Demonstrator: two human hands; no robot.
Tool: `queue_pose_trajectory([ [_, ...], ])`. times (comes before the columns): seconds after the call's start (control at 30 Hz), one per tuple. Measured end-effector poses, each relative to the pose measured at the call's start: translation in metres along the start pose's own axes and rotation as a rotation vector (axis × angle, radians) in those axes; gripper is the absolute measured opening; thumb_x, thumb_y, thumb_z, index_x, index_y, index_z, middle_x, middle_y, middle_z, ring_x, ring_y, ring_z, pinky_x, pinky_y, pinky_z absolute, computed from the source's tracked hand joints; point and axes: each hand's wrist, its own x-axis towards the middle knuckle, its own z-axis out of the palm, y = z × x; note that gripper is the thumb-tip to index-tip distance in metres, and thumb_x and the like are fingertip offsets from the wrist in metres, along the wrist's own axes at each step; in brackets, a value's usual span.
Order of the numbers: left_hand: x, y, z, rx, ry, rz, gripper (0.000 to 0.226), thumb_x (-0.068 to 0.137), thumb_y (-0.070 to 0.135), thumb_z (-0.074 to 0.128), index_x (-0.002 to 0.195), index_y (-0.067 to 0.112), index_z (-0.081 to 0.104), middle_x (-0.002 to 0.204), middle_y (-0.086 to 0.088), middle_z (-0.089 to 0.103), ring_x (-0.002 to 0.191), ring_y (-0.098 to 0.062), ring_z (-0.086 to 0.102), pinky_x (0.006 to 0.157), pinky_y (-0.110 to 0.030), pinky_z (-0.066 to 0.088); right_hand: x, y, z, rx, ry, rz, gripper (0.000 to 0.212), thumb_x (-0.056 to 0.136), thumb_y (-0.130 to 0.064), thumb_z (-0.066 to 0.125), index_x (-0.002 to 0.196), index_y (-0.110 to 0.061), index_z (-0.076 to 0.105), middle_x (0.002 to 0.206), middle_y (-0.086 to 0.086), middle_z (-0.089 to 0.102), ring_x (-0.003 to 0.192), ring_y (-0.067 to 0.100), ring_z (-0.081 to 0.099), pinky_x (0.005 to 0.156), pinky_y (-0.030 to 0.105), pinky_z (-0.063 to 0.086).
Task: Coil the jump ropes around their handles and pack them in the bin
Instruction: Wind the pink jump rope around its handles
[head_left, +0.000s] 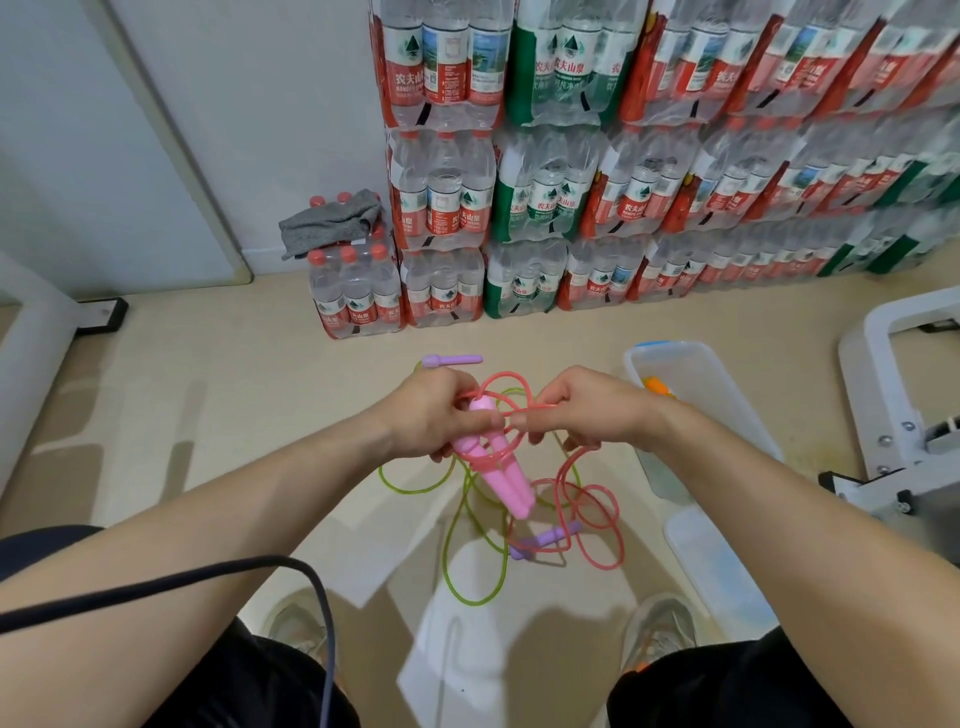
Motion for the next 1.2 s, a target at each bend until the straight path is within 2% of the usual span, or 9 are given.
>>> queue_pose_trajectory([
  [0.17, 0.003, 0.004, -0.002, 0.132, 0.001, 0.05, 0.038, 0.09, 0.041, 0.071, 0.09, 0.004, 0.062, 0.072, -0.015, 0.068, 0.04, 0.001, 0.053, 0.044, -0.024, 0.046, 0.01, 0.015, -0.006, 0.317, 0.039, 0.009, 0.044, 0.103, -0.037, 0.053, 0.07, -0.008, 0.058, 0.048, -0.003, 0.03, 0.043, 0.012, 0.03, 0.065, 0.027, 0.051],
  [0.3, 0.003, -0.002, 0.002, 0.179, -0.088, 0.021, 0.04, 0.092, 0.039, 0.07, 0.088, 0.001, 0.06, 0.07, -0.013, 0.067, 0.042, -0.014, 0.056, 0.046, -0.029, 0.048, 0.007, 0.017, -0.002, -0.038, 0.032, -0.046, 0.034, 0.104, -0.026, 0.056, 0.081, -0.006, 0.072, 0.054, -0.007, 0.062, 0.055, 0.004, 0.053, 0.056, 0.013, 0.042],
  [0.4, 0.0, -0.002, 0.009, 0.139, -0.156, 0.001, 0.037, 0.091, 0.037, 0.071, 0.085, 0.003, 0.058, 0.067, -0.009, 0.064, 0.044, -0.017, 0.058, 0.048, -0.032, 0.051, 0.007, 0.014, -0.004, -0.304, -0.016, -0.024, 0.027, 0.103, -0.025, 0.056, 0.087, -0.011, 0.072, 0.056, -0.007, 0.067, 0.054, 0.008, 0.06, 0.06, 0.021, 0.049],
  [0.53, -0.002, 0.0, 0.005, 0.123, -0.177, 0.022, 0.041, 0.089, 0.038, 0.073, 0.081, 0.003, 0.053, 0.065, -0.007, 0.062, 0.045, -0.018, 0.058, 0.049, -0.032, 0.05, 0.001, 0.007, -0.002, -0.235, -0.205, 0.136, 0.012, 0.106, -0.021, 0.049, 0.114, -0.02, 0.057, 0.06, 0.003, 0.062, 0.045, 0.014, 0.056, 0.043, 0.021, 0.043],
  [0.77, -0.004, 0.001, 0.005, -0.006, -0.133, -0.017, 0.036, 0.09, 0.036, 0.073, 0.081, 0.004, 0.058, 0.057, -0.006, 0.06, 0.042, -0.018, 0.057, 0.045, -0.026, 0.046, 0.008, 0.008, -0.002, -0.337, -0.233, 0.109, 0.04, 0.103, -0.01, 0.048, 0.138, -0.029, 0.053, 0.083, 0.001, 0.075, 0.046, 0.01, 0.05, 0.045, 0.022, 0.04],
  [0.87, -0.004, 0.002, 0.004, -0.001, -0.159, -0.022, 0.04, 0.09, 0.037, 0.073, 0.086, -0.001, 0.061, 0.06, -0.009, 0.062, 0.044, -0.019, 0.057, 0.045, -0.025, 0.047, 0.009, 0.001, 0.003, -0.541, -0.156, 0.063, 0.029, 0.097, -0.007, 0.047, 0.107, -0.024, 0.069, 0.087, -0.004, 0.075, 0.057, 0.006, 0.057, 0.056, 0.025, 0.048],
  [0.97, -0.003, 0.003, 0.008, 0.033, -0.175, -0.014, 0.04, 0.089, 0.037, 0.073, 0.083, 0.001, 0.058, 0.061, -0.01, 0.062, 0.044, -0.019, 0.057, 0.046, -0.026, 0.047, 0.012, 0.0, 0.012, -0.575, -0.102, 0.097, 0.024, 0.09, -0.016, 0.047, 0.084, -0.014, 0.07, 0.093, 0.006, 0.075, 0.084, 0.024, 0.067, 0.079, 0.037, 0.055],
  [1.1, -0.001, 0.002, 0.015, 0.083, -0.19, -0.016, 0.035, 0.087, 0.04, 0.074, 0.077, 0.011, 0.059, 0.057, -0.001, 0.062, 0.045, -0.017, 0.058, 0.051, -0.03, 0.05, 0.015, 0.002, 0.019, -0.477, -0.064, 0.106, 0.032, 0.074, -0.04, 0.049, 0.065, -0.014, 0.064, 0.068, 0.006, 0.057, 0.066, 0.024, 0.053, 0.064, 0.037, 0.042],
  [1.2, -0.002, -0.001, 0.018, 0.094, -0.176, -0.057, 0.037, 0.088, 0.042, 0.073, 0.075, 0.012, 0.056, 0.058, -0.002, 0.062, 0.045, -0.016, 0.058, 0.048, -0.024, 0.048, 0.014, 0.005, 0.022, -0.48, -0.042, 0.072, 0.033, 0.085, -0.036, 0.062, 0.071, -0.006, 0.067, 0.066, 0.005, 0.051, 0.063, 0.02, 0.046, 0.06, 0.033, 0.035],
])
